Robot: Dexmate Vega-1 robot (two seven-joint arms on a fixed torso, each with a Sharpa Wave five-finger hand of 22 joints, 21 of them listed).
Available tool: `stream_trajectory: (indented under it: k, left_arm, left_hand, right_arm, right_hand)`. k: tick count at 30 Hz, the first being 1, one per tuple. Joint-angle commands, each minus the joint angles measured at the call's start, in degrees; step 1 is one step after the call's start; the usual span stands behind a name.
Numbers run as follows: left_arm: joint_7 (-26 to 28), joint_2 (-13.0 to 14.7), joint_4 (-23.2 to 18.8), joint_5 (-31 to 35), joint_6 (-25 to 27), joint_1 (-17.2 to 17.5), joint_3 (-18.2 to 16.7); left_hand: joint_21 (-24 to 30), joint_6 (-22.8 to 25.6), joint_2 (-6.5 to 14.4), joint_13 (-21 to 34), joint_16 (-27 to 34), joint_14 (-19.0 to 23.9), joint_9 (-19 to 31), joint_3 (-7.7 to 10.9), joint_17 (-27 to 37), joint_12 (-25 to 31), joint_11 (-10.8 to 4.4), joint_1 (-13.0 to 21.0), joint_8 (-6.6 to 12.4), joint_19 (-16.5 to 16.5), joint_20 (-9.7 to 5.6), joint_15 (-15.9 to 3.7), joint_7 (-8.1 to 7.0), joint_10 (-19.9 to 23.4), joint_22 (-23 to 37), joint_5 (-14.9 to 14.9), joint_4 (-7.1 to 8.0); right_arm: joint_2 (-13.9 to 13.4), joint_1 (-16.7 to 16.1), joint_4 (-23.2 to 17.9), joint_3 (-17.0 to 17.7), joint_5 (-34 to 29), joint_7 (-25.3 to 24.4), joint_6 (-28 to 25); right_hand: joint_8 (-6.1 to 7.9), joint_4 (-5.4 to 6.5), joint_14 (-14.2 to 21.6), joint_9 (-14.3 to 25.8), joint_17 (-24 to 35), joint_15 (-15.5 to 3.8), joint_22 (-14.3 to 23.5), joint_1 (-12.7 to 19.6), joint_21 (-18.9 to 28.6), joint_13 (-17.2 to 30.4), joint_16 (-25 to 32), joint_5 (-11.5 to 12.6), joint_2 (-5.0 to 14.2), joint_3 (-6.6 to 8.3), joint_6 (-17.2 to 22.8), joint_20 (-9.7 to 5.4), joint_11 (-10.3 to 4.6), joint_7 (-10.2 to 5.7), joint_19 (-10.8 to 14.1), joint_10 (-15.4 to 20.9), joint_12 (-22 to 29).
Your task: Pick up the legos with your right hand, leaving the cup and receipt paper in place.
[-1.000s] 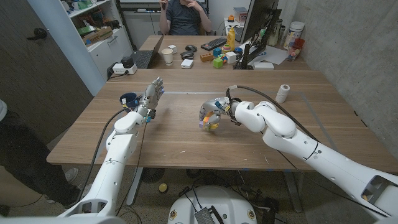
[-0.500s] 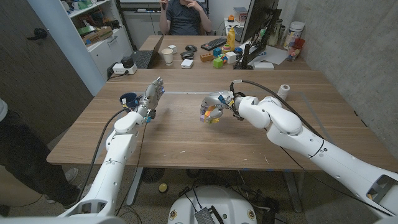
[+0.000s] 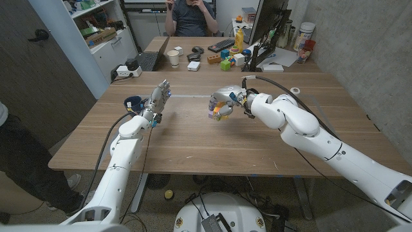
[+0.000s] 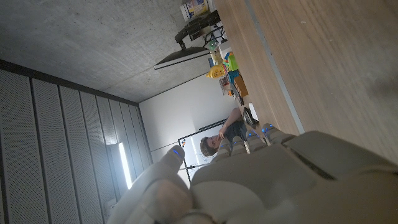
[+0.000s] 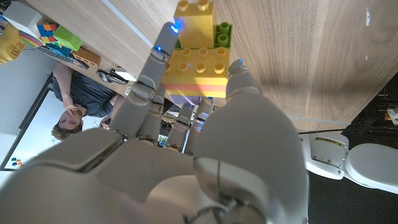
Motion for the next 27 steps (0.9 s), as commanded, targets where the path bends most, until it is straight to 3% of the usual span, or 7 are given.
stream_trajectory:
  k: [1,27]
  left_arm:
    - [0.3,0.0,-1.0,0.1,0.1,0.4,0.4]
    - [0.4,0.1,-3.1,-0.4,0.2,1.8,0.0]
  left_hand:
    - [0.5,0.2,3.8,0.1,0.2,-8.7,0.2,-0.18,0.3,0.2,0.22,-0.5,0.32,-0.5,0.0,0.15,-0.06,-3.5,0.2,0.3,0.03]
    - [0.5,0.3,3.7,0.1,0.3,-8.6,0.2,-1.0,0.3,0.3,0.08,-0.6,0.34,-0.5,-0.02,0.14,-0.13,-3.4,0.3,0.4,0.06]
  right_arm:
    - [-0.7,-0.8,-2.3,2.0,-2.5,-2.3,0.1]
    - [-0.4,-1.5,-4.3,4.5,-3.5,-2.8,1.2]
  right_hand:
    - [-0.31,0.8,13.3,0.2,0.4,-20.35,0.1,8.8,0.7,0.4,-0.1,-0.1,9.02,0.37,1.0,-1.3,6.74,0.25,0.4,10.6,0.9]
    - [-0.8,1.38,16.5,0.6,2.3,-20.26,0.2,9.6,2.7,1.5,-0.4,-0.5,9.06,1.04,2.4,-1.36,7.26,1.01,1.9,12.3,2.9]
